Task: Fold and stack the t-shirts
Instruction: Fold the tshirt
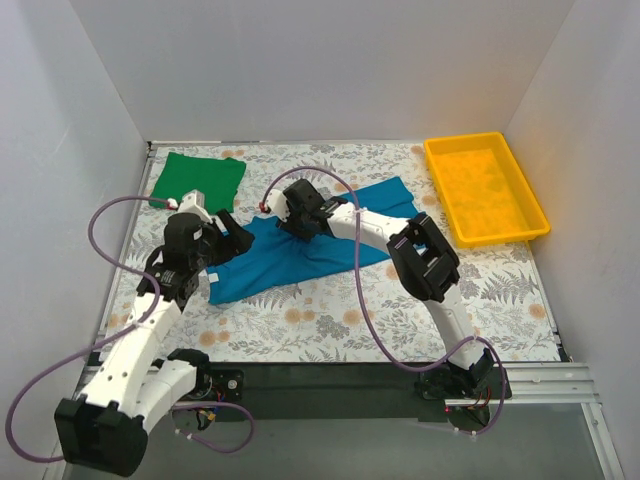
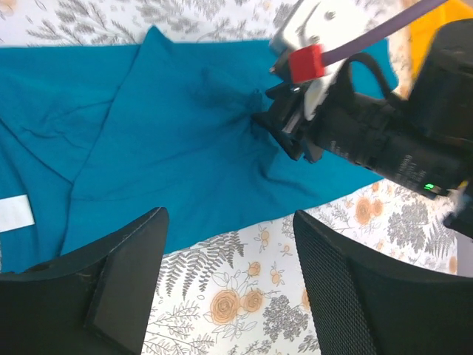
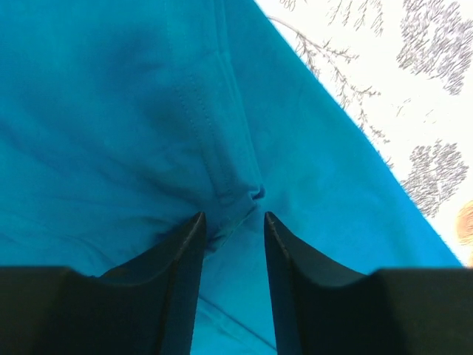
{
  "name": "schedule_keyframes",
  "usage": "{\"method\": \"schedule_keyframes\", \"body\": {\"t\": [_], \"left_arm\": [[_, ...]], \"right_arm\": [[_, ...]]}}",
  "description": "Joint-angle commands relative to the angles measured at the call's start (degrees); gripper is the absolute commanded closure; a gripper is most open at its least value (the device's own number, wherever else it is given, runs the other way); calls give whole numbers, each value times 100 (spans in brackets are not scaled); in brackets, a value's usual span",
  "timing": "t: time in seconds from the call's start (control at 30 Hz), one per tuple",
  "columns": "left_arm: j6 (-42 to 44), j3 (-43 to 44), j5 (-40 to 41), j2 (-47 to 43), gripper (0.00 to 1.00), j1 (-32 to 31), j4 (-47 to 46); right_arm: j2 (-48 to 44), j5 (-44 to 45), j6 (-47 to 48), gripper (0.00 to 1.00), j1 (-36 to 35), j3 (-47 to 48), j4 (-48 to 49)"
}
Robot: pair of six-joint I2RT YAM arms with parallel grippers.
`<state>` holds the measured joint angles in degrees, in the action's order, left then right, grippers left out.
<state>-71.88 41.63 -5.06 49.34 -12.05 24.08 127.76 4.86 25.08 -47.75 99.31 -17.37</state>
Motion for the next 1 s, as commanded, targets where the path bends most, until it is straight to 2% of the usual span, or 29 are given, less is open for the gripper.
{"method": "schedule_keyframes", "body": {"t": [0.0,0.07,0.13,0.17,0.23,0.3,0.4,0.47,0.5,0.63,0.67,0.77,0.93,0.97], "left_arm": [[-116,196,-408,810,36,36,-446],[-116,302,-461,1129,43,36,-518],[-81,416,-470,1498,45,36,-623],[-63,460,-426,1612,48,36,-641],[-55,556,-426,1780,51,45,-624],[-133,566,-338,1781,53,54,-484],[-379,469,-58,1509,54,54,-90],[-739,312,127,1089,54,54,384],[-914,250,259,912,53,54,553],[-2222,-215,409,-10,27,80,1431],[-2887,-329,383,-152,27,89,1720],[-3952,-865,260,-460,29,107,2231],[-4501,-1297,435,-373,32,107,2216],[-4554,-1324,688,-347,32,107,2137]], "right_arm": [[-541,-327,-328,55,134,-122,155],[-656,-442,-355,51,282,-183,120],[-858,-933,-259,48,380,-306,41],[-919,-1109,-223,43,493,-359,5],[-1164,-2065,66,39,634,-534,-274],[-1428,-3116,469,34,845,-666,-478],[-1867,-4086,1031,33,995,-1070,-803],[-2140,-4282,1322,33,1013,-1544,-838],[-2420,-4414,1411,33,1022,-1746,-847],[-3055,-4468,1710,33,1057,-2608,-769],[-3178,-4476,1728,33,1144,-3001,-690],[-3679,-4608,1659,29,1442,-3679,-198],[-4154,-5161,1535,28,2005,-4130,119],[-4181,-5240,1500,28,2189,-4165,128]]}}
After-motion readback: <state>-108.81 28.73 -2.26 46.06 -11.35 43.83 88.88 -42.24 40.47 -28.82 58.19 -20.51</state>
